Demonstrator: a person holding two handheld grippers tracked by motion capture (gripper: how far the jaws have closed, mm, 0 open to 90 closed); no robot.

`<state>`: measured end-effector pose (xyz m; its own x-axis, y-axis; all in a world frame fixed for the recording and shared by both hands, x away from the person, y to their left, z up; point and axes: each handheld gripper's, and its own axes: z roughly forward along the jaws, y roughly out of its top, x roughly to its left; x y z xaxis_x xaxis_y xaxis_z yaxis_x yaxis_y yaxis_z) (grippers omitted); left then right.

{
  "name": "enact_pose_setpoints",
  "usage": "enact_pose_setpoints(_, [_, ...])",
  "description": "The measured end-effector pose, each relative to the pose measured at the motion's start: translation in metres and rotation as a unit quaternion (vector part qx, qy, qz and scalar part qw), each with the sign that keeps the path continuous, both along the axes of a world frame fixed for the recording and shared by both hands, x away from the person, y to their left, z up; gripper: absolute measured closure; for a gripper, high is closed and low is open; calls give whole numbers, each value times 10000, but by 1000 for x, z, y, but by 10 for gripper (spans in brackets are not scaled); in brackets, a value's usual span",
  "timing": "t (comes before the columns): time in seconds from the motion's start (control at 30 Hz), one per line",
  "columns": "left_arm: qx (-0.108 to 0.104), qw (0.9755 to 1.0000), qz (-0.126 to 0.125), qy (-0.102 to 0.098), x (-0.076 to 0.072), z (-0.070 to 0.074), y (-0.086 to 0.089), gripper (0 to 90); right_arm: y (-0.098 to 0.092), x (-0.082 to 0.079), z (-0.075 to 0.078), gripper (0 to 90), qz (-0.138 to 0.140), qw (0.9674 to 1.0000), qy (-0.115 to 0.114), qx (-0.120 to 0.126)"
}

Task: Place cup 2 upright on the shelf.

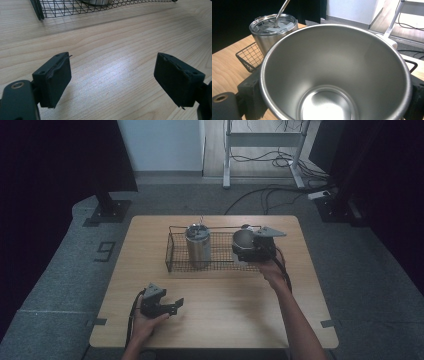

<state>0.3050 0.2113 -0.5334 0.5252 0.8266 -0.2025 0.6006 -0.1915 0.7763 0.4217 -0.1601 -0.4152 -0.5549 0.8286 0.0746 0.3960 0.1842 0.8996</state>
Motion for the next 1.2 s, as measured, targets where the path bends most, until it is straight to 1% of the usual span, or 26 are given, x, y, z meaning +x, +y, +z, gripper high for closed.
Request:
enact_pose_setpoints(0.17, [13, 10000, -7, -6, 0, 0, 0, 146, 0, 6, 1, 68, -25, 10000, 33, -5])
enact_pose_setpoints(0.67, [16, 10000, -9, -22, -1, 1, 0, 146, -2, 20, 4, 68, -161, 9999, 40, -37])
enact_pose_setpoints(0.77, [14, 10000, -8, -24, -1, 1, 0, 146, -1, 23, 3, 68, -162, 9998, 54, -36])
enact_pose_setpoints(0.87, [18, 10000, -17, -25, -1, 0, 0, 146, 0, 26, 1, 68, -166, 9998, 91, -93])
enact_pose_setpoints(1.2, [19, 10000, -15, -21, -1, 0, 0, 146, 3, 39, -5, 68, -223, 9996, 161, -101])
